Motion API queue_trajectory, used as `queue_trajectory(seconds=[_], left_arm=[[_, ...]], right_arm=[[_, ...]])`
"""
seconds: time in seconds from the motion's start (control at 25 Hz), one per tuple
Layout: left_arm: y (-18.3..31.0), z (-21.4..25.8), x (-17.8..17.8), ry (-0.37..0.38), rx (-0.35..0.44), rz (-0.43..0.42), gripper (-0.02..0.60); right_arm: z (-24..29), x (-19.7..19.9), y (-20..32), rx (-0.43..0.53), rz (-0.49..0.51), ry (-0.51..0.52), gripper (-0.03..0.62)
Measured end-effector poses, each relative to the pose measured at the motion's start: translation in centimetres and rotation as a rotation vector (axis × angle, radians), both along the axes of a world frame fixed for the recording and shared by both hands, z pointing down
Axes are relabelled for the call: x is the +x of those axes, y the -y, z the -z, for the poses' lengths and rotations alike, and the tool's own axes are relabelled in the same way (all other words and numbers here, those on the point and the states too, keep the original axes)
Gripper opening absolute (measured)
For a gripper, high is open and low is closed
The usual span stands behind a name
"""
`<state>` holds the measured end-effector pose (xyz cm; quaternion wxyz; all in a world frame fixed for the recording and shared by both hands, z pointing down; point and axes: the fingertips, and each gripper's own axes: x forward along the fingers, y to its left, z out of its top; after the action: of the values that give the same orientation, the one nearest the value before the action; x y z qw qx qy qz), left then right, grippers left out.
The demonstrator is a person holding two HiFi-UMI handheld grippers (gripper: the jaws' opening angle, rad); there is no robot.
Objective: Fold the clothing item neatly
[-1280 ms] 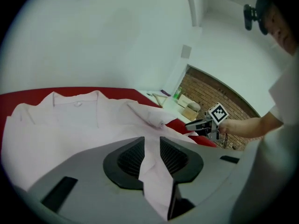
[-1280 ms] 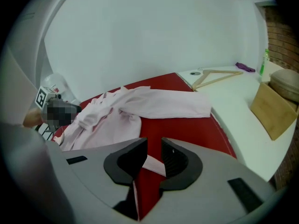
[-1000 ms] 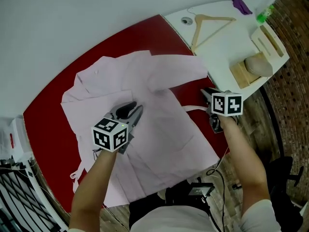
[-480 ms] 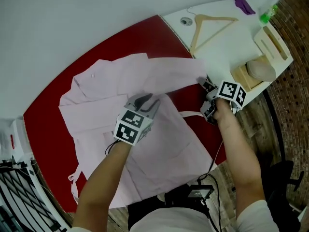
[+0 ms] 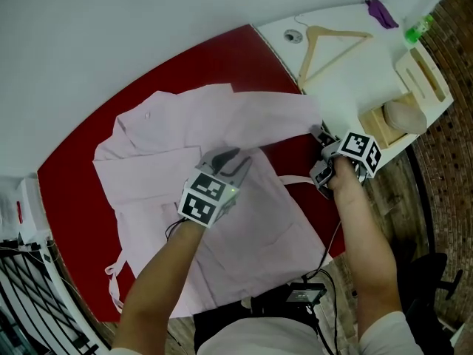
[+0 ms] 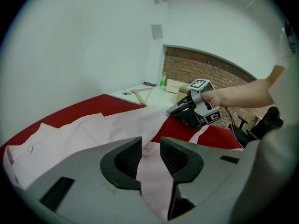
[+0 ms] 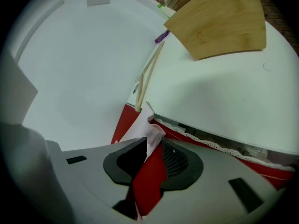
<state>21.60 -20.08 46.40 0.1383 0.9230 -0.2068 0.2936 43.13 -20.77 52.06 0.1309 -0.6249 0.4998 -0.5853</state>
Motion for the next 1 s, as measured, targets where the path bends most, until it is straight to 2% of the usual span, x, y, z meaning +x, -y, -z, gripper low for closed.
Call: queue_trajectory(seconds=[0.24, 0.36, 0.48, 0.68, 0.76, 0.8, 1.0], left_arm=[[-0.5, 0.4, -0.1, -0.025, -0.019, -0.013, 0.101], [-0.6, 1.0, -0.2, -0.052, -0.034, -0.003, 0.101], [-0.4, 1.6, -0.2, -0.078, -0.053, 0.012, 0.101], [-0.2, 2.2, -0.3, -0.096, -0.063, 0.024, 0.101], [-0.3, 2.3, -0.2, -0.099, -0.067, 0.024, 0.101], [-0.4, 2.3, -0.2, -0.099, -0.070, 0.024, 0.101], [-0.9, 2.5, 0.0, -0.106, -0.081, 0.021, 0.101]], right_arm=[[-0.4, 0.1, 1.5, -0.006, -0.041, 0.017, 0.077], [-0.7, 0.5, 1.6, -0.016, -0.060, 0.013, 0.033], [-0.6, 0.7, 1.5, -0.005, -0.054, -0.018, 0.015], [-0.2, 0.6, 0.9, 0.015, -0.052, -0.005, 0.020], [0.0, 0.7, 0.4, 0.012, -0.052, -0.016, 0.044], [0.0, 0.8, 0.2, 0.008, -0.052, -0.028, 0.091], [0.0, 0.5, 1.5, -0.028, -0.053, -0.071, 0.124]])
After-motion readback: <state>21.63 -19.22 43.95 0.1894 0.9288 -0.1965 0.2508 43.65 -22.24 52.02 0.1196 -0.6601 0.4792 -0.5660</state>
